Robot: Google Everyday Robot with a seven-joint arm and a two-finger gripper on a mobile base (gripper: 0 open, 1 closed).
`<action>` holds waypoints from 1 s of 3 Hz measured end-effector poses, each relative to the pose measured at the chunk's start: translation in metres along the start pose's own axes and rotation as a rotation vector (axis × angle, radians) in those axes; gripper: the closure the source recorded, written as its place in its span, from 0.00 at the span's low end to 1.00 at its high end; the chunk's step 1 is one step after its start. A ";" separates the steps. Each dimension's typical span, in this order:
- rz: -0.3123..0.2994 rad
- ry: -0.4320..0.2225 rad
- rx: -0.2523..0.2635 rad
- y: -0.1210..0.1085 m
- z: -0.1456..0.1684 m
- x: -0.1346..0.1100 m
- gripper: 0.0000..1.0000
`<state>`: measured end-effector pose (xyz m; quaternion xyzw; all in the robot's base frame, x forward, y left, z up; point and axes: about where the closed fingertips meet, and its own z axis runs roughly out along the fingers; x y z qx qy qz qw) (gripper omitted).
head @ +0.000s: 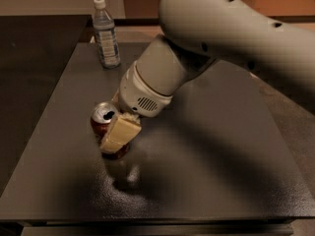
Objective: Move coke can near blue plastic bottle
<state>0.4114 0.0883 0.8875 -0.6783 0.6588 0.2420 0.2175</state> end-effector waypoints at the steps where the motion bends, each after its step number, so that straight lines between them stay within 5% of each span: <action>1: 0.004 -0.012 -0.008 -0.003 -0.002 -0.007 0.64; 3: 0.066 0.020 0.118 -0.053 -0.027 -0.029 1.00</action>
Offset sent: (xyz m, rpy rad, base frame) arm 0.0490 0.0068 0.0340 -0.0293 -0.0319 -0.1154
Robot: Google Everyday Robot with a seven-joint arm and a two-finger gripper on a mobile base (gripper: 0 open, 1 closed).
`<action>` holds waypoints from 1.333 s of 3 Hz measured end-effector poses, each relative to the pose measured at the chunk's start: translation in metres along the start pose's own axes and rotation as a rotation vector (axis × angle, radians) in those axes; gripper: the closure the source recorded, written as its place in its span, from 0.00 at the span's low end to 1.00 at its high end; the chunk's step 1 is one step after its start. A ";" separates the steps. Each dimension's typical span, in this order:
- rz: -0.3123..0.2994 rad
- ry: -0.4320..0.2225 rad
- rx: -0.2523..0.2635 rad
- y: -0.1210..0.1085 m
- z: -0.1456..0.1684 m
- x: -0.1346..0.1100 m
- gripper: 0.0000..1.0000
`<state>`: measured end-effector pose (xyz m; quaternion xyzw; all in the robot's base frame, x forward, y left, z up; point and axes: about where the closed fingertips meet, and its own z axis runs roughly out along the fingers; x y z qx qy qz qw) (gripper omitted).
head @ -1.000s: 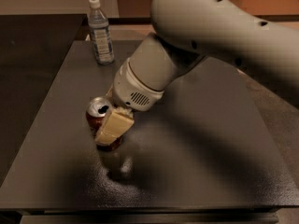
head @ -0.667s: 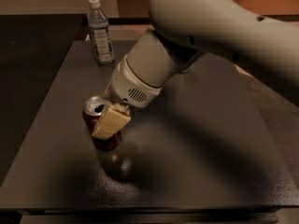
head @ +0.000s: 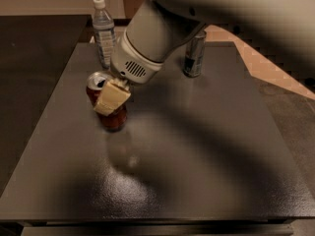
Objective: Move coke can near blue plastic bottle
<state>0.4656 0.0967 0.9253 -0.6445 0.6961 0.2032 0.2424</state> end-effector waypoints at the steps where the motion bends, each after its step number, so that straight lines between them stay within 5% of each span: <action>1: 0.052 0.010 0.076 -0.040 -0.005 -0.009 1.00; 4: 0.165 0.005 0.145 -0.126 0.030 -0.013 1.00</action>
Offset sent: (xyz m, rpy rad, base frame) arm 0.1204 0.0043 0.0027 -0.0135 -0.0370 -0.2292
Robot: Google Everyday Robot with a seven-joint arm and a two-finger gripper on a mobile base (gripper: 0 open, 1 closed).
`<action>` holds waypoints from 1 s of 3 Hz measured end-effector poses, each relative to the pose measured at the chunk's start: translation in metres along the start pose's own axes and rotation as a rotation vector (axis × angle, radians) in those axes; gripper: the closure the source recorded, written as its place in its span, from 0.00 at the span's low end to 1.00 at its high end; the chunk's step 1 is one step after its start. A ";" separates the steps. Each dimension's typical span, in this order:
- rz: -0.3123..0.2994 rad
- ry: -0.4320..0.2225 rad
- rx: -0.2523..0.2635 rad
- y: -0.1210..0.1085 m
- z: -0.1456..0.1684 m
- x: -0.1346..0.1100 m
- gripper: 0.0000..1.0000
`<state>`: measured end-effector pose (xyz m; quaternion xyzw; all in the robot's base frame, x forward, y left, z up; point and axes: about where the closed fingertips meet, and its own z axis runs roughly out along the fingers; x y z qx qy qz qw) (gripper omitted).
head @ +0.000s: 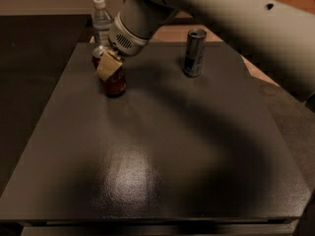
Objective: Move coke can near blue plastic bottle
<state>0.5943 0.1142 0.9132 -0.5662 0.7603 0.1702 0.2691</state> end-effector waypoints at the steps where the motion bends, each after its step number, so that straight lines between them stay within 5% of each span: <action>1: 0.037 -0.018 0.024 -0.024 0.005 -0.001 1.00; 2: 0.074 -0.038 0.042 -0.045 0.008 -0.001 1.00; 3: 0.105 -0.059 0.046 -0.059 0.013 0.001 0.82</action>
Offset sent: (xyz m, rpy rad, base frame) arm 0.0711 -0.0175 -0.0033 0.0709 -0.0049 -0.1363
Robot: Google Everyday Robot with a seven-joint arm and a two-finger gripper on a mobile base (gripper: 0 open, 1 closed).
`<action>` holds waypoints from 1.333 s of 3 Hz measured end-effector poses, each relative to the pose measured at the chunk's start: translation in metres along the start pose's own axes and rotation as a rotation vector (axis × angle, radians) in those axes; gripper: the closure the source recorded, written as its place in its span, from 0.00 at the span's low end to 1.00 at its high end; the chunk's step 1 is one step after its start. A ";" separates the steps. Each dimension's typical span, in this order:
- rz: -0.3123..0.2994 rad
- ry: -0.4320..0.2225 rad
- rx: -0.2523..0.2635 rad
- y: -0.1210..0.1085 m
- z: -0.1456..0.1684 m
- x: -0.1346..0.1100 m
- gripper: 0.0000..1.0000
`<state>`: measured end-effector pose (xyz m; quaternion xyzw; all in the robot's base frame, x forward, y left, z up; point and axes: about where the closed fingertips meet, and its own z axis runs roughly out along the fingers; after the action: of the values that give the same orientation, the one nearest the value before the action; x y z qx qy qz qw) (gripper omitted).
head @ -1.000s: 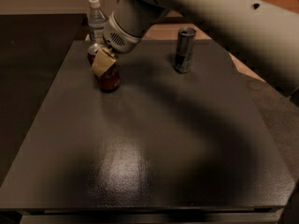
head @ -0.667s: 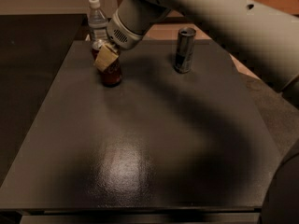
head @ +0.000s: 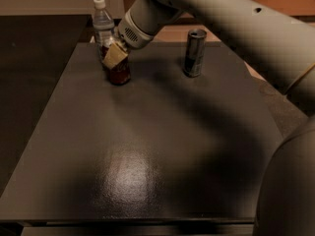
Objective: Move coke can near blue plastic bottle
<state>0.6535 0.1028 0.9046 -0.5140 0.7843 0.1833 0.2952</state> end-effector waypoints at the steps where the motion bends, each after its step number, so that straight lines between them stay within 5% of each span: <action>1: -0.003 0.002 -0.003 0.002 0.002 0.000 0.59; 3: -0.005 0.006 -0.009 0.004 0.005 0.000 0.12; 4: -0.006 0.007 -0.012 0.005 0.007 0.000 0.00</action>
Offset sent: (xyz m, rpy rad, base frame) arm -0.0008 0.0017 -0.0011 -0.0015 0.0016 0.0036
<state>0.6510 0.1091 0.8997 -0.5187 0.7826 0.1853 0.2900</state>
